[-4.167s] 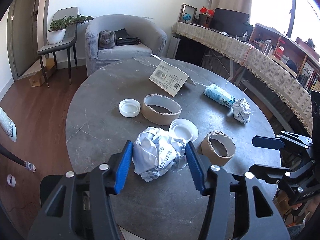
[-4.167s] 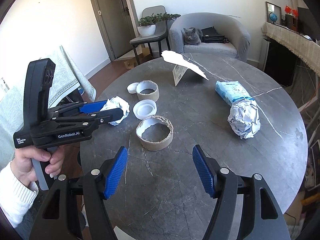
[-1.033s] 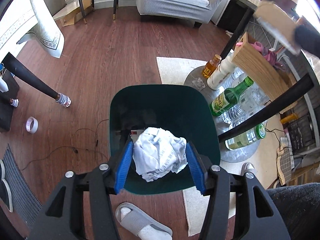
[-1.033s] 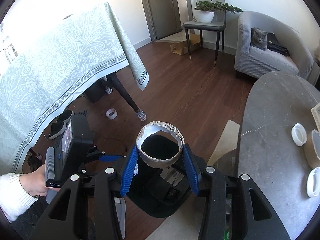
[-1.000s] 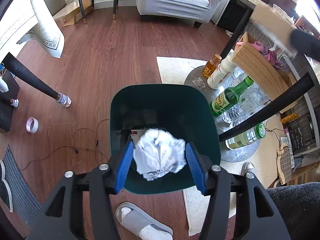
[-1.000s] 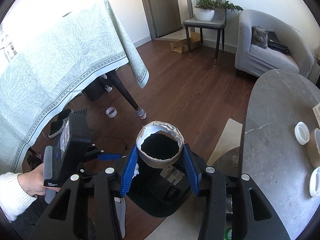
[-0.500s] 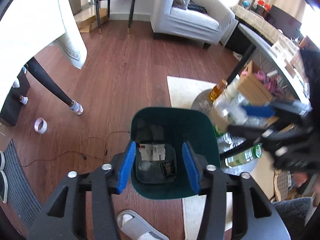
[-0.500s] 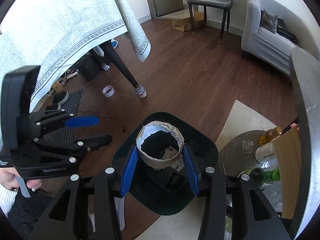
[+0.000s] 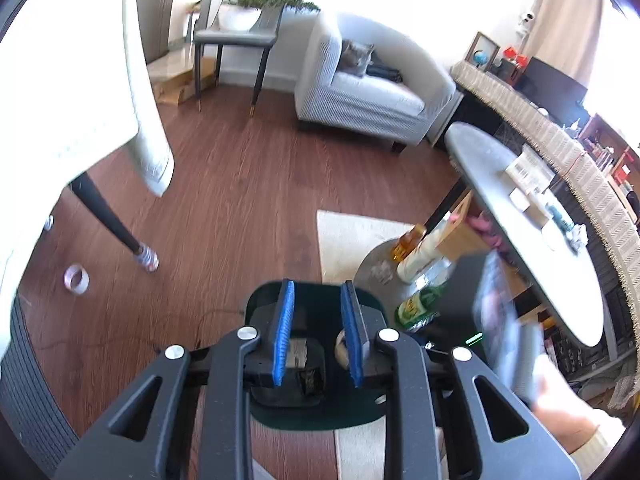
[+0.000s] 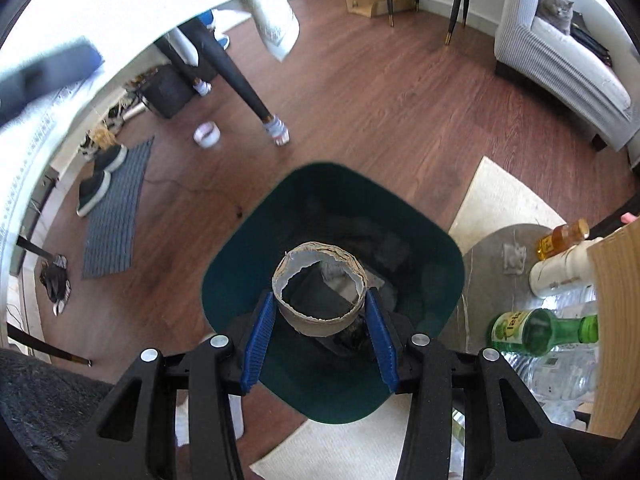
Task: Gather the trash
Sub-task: 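Open left tool over green bin while right tool drops tape core in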
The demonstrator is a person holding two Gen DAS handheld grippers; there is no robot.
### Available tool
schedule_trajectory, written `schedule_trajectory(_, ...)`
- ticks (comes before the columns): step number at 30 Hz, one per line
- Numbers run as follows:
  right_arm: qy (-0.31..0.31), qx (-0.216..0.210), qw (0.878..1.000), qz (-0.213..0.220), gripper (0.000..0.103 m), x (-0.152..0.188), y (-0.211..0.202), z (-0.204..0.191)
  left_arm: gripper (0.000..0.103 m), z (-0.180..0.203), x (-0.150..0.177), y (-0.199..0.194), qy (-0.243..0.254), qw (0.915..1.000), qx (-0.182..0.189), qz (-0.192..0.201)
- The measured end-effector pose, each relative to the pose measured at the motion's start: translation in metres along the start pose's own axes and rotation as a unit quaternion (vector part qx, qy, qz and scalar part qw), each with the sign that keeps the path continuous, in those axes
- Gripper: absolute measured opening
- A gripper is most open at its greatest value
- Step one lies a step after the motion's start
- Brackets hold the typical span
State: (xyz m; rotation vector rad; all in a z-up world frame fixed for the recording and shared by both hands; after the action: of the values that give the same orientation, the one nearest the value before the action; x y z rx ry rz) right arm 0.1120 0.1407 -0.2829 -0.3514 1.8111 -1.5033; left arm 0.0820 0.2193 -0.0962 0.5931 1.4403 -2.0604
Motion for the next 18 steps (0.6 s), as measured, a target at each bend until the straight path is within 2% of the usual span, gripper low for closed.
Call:
schedule_trajectory(5,-0.01,-0.008,0.999,-0.038,0.049,0.013,0.024,-0.001,0.024,0.027,-0.024,-0.017,0.034,0.999,0.001,0.028)
schedule_trajectory(7,-0.021,0.003,0.999,-0.045,0.054,0.017,0.03,-0.001,0.024,0.038,-0.032,-0.021,0.048,0.9982,0.002,0.036)
schedule_trajectory(9,-0.034,0.003,0.998,-0.05,0.054,0.018,0.033,-0.005,0.024,0.046,-0.041,-0.023,0.056,0.9975,0.005,0.044)
schedule_trajectory(13,-0.04,-0.008,0.998,-0.045,0.054,0.016,0.028,-0.008,0.024,0.053,-0.056,-0.023,0.051,0.9968,0.013,0.06)
schedule_trajectory(18,-0.056,-0.022,0.998,-0.021,0.054,0.015,0.008,-0.012,0.024,0.07,-0.08,-0.04,0.048,0.9939,0.019,0.098)
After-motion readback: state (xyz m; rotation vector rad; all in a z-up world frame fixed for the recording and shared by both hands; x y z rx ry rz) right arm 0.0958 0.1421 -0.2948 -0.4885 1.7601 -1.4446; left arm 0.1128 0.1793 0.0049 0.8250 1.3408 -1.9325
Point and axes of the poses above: each gripper's, at about its wrist camera, not at the fingertips, and y roughly the way its jaws point, z to its right, x to its underside, the point moved 8 cm from there along y, roughly the way its jaws point, and after that the axes turned 5 degrees about x, right-handed, at the moved point
